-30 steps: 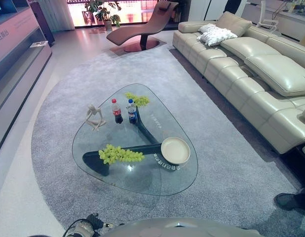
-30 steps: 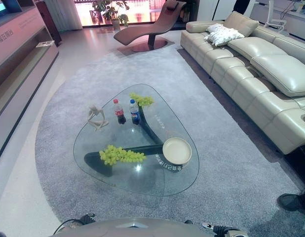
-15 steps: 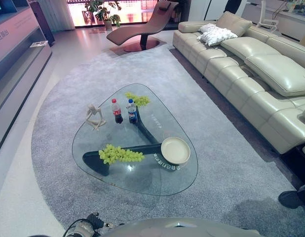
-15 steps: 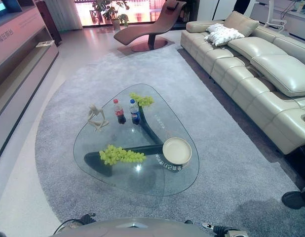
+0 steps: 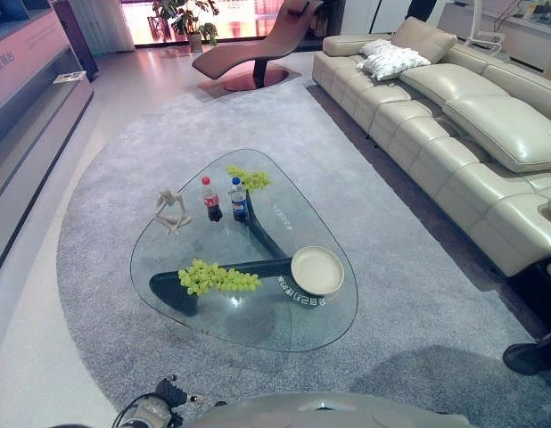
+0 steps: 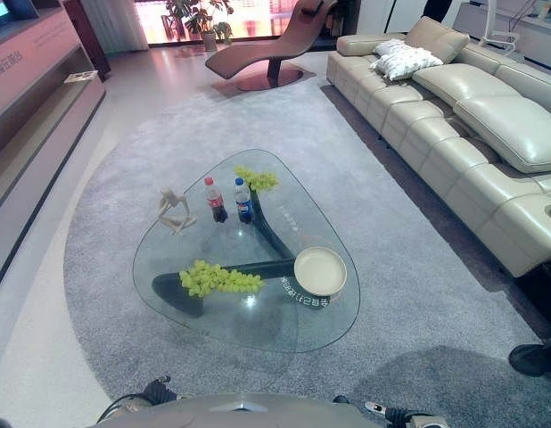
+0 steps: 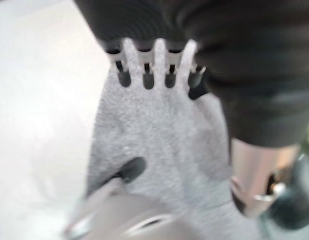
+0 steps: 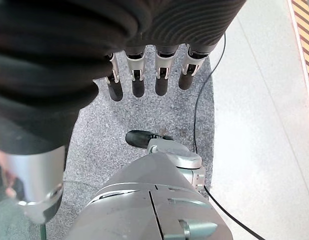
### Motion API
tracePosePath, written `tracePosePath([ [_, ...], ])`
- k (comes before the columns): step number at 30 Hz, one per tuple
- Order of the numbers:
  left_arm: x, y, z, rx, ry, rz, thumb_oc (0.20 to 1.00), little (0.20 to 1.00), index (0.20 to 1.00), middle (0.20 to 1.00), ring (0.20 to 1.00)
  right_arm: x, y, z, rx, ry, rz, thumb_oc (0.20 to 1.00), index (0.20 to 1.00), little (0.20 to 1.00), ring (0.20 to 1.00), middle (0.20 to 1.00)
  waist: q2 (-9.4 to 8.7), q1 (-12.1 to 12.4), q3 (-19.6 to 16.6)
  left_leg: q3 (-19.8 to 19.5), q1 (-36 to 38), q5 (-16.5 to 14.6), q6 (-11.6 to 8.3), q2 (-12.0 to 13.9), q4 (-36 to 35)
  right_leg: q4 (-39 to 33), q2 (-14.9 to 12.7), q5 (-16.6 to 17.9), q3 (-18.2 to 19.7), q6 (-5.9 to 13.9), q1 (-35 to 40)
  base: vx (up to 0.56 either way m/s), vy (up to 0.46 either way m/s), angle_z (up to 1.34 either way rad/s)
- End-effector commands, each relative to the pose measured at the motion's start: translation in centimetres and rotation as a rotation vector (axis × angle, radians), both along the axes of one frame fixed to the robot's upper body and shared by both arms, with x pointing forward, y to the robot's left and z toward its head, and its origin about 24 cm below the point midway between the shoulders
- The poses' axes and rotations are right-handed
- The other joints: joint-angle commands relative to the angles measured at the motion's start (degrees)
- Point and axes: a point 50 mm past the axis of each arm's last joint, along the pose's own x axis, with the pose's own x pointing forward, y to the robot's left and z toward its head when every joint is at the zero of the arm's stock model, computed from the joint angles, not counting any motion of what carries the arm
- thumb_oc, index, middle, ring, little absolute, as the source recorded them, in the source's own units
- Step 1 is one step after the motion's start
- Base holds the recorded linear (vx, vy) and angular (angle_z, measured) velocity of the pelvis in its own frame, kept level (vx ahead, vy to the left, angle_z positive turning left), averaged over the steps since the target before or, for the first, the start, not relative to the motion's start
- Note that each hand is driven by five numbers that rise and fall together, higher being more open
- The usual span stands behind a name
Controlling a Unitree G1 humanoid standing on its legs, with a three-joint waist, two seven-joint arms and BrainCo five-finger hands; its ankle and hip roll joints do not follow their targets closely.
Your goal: Pick up fruits into the plate
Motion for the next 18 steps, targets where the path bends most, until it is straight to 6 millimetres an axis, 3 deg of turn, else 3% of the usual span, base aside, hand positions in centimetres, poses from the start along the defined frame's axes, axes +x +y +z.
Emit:
tracePosePath([
  [1,6.2,1.3,2.6,0.033,-0.273,0.058,1.0,1.0,1.0,1.0,1.0,3.4,-0.7,0.8,-0.012,-0.048,0.015,1.0,1.0,1.0,1.0,1.0,0.74,-0.52,5.25,-1.13,0.53,-7.45,2.93,-2.63,1.41,3.47,1.67,-7.43,-1.82,-1.34,2.47,-0.01,0.034,0.0],
  [3,8.9,1.7,4.3,0.093,-0.393,0.042,1.0,1.0,1.0,1.0,1.0,3.9,-1.5,1.1,-0.036,-0.058,0.01,1.0,1.0,1.0,1.0,1.0,1.28,-0.95,6.1,-0.92,-0.27,-7.11,3.05,-2.66,1.34,3.65,1.63,-7.19,-1.41,-1.3,1.39,-0.04,0.044,-0.01],
  [9,13.3,3.8,8.5,0.244,-0.595,0.005,1.0,1.0,1.0,1.0,1.0,4.9,-2.6,1.7,-0.066,-0.106,0.006,1.0,1.0,1.0,1.0,1.0,2.04,-2.21,8.06,-0.53,-1.8,-6.45,3.12,-2.97,1.17,3.66,1.84,-6.59,-0.2,-1.2,-0.62,-0.05,0.054,-0.02],
  [11,17.0,5.0,12.7,0.364,-0.746,-0.028,1.0,1.0,1.0,1.0,1.0,7.0,-3.3,2.5,-0.092,-0.175,0.026,1.0,1.0,1.0,1.0,1.0,2.3,-2.89,11.51,-0.42,-4.94,-5.63,3.08,-3.06,1.59,4.22,1.94,-5.88,1.13,-1.41,-4.17,-0.34,0.071,-0.15],
  [12,17.5,5.1,13.3,0.388,-0.767,-0.036,1.0,1.0,1.0,1.0,1.0,7.3,-3.4,2.7,-0.095,-0.186,0.026,1.0,1.0,1.0,1.0,1.0,2.35,-2.98,12.02,-0.41,-5.42,-5.49,3.07,-3.04,1.66,4.39,1.98,-5.79,1.3,-1.47,-4.75,-0.27,0.044,-0.16],
  [13,18.7,5.7,15.1,0.451,-0.82,-0.064,1.0,1.0,1.0,1.0,1.0,8.2,-3.8,3.1,-0.102,-0.214,0.023,1.0,1.0,1.0,1.0,1.0,2.44,-3.23,13.4,-0.39,-6.63,-5.16,3.09,-3.14,1.8,4.73,2.16,-5.54,1.83,-1.65,-6.17,-0.14,0.028,-0.1],
  [14,18.9,5.7,15.4,0.465,-0.83,-0.071,1.0,1.0,1.0,1.0,1.0,8.3,-3.8,3.1,-0.103,-0.217,0.023,1.0,1.0,1.0,1.0,1.0,2.45,-3.26,13.58,-0.38,-6.8,-5.12,3.1,-3.15,1.84,4.8,2.18,-5.51,1.91,-1.67,-6.37,-0.28,0.051,-0.07],
  [15,21.4,6.4,19.8,0.613,-0.945,-0.145,1.0,1.0,1.0,1.0,1.0,9.9,-4.1,3.9,-0.116,-0.27,0.035,1.0,1.0,1.0,1.0,1.0,2.56,-3.67,16.63,-0.63,-9.39,-4.68,3.38,-3.79,2.37,5.78,2.7,-5.26,2.99,-2.14,-9.13,-0.2,0.037,0.0],
  [16,21.6,6.5,20.2,0.627,-0.955,-0.15,1.0,1.0,1.0,1.0,1.0,10.0,-4.1,3.9,-0.117,-0.273,0.035,1.0,1.0,1.0,1.0,1.0,2.54,-3.68,16.87,-0.64,-9.65,-4.65,3.4,-3.84,2.46,5.93,2.74,-5.27,3.08,-2.18,-9.41,-0.24,0.035,-0.05],
  [18,23.3,6.7,24.1,0.772,-1.043,-0.254,1.0,1.0,1.0,1.0,1.0,10.9,-4.5,4.4,-0.13,-0.301,0.057,1.0,1.0,1.0,1.0,1.0,2.48,-3.72,19.08,-0.76,-12.07,-4.24,3.48,-4.48,2.95,7.07,2.96,-5.3,3.25,-2.4,-11.69,-0.13,-0.002,-0.05],
])
